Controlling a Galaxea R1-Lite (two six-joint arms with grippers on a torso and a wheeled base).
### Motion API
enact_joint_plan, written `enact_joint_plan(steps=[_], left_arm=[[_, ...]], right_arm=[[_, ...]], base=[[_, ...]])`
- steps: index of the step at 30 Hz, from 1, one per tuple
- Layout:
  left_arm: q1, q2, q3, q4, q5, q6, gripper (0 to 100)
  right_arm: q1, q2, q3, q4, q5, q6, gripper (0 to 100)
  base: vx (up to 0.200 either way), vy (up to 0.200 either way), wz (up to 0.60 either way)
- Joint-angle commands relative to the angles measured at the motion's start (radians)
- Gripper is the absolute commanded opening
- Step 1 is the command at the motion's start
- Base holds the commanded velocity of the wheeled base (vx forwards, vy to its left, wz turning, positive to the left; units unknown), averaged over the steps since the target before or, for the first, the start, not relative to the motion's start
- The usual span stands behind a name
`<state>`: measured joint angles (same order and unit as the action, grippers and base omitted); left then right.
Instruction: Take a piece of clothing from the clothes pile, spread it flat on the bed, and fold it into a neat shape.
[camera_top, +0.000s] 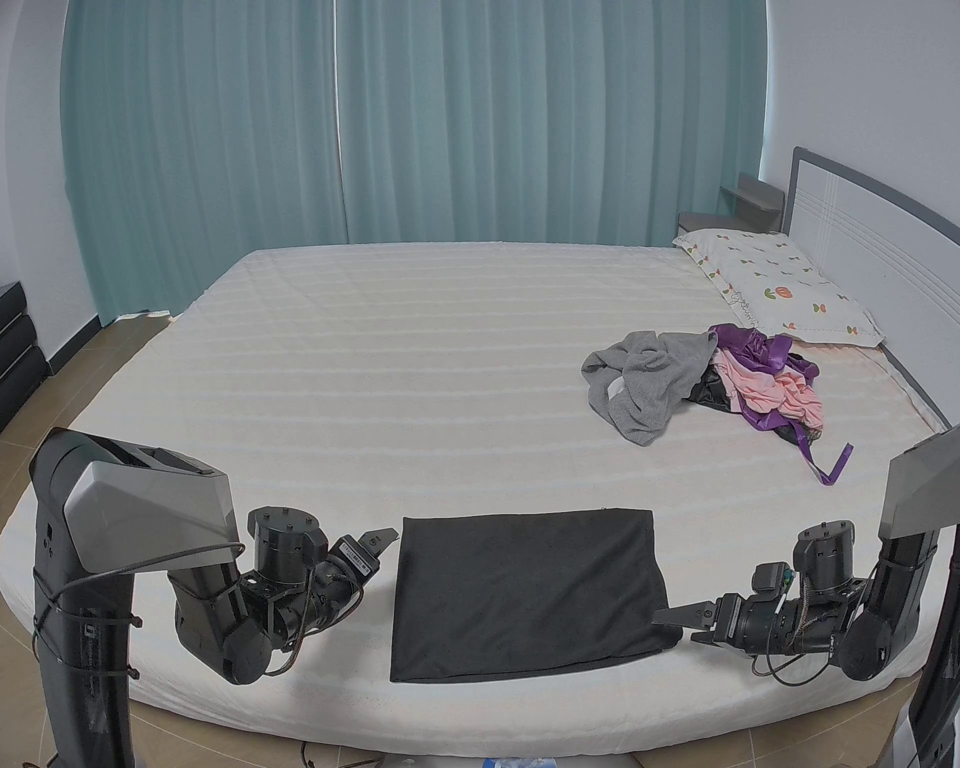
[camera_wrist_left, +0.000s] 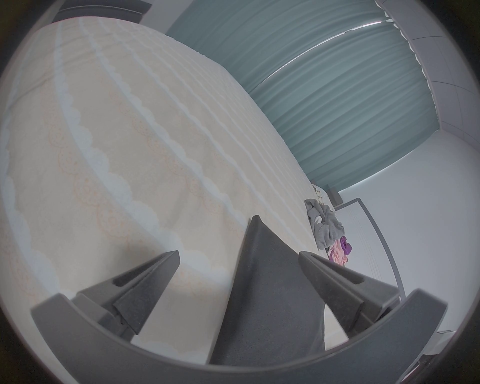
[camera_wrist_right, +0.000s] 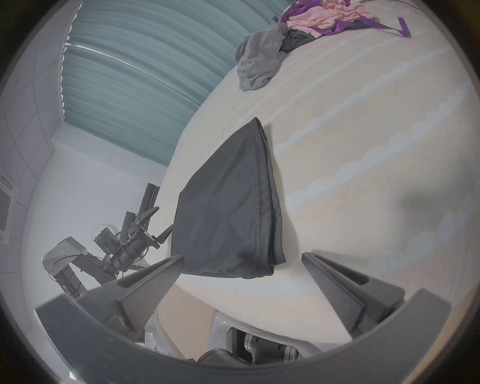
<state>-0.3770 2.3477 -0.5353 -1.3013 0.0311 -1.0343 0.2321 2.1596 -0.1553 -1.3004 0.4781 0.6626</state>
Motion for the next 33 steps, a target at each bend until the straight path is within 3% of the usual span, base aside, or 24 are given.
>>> enact_joint_plan(steps=[1, 2, 3, 33], left_arm=[[0.000, -0.007, 0.006, -0.004, 0.000, 0.000, 100], [-0.002, -0.007, 0.006, -0.004, 0.000, 0.000, 100], [-0.002, -0.007, 0.006, -0.004, 0.000, 0.002, 100], [0.000, -0.007, 0.006, -0.003, 0.000, 0.002, 100]], right_arm=[[0.004, 0.065, -0.021, -0.011, 0.001, 0.002, 100], [0.003, 0.068, -0.026, -0.011, 0.001, 0.002, 100], [0.003, 0.071, -0.032, -0.010, 0.001, 0.002, 0], [-0.008, 0.066, 0.003, -0.007, -0.010, -0.018, 0]], base=[[0.000, 0.000, 0.00], [0.000, 0.000, 0.00], [0.000, 0.000, 0.00], [0.000, 0.000, 0.00]])
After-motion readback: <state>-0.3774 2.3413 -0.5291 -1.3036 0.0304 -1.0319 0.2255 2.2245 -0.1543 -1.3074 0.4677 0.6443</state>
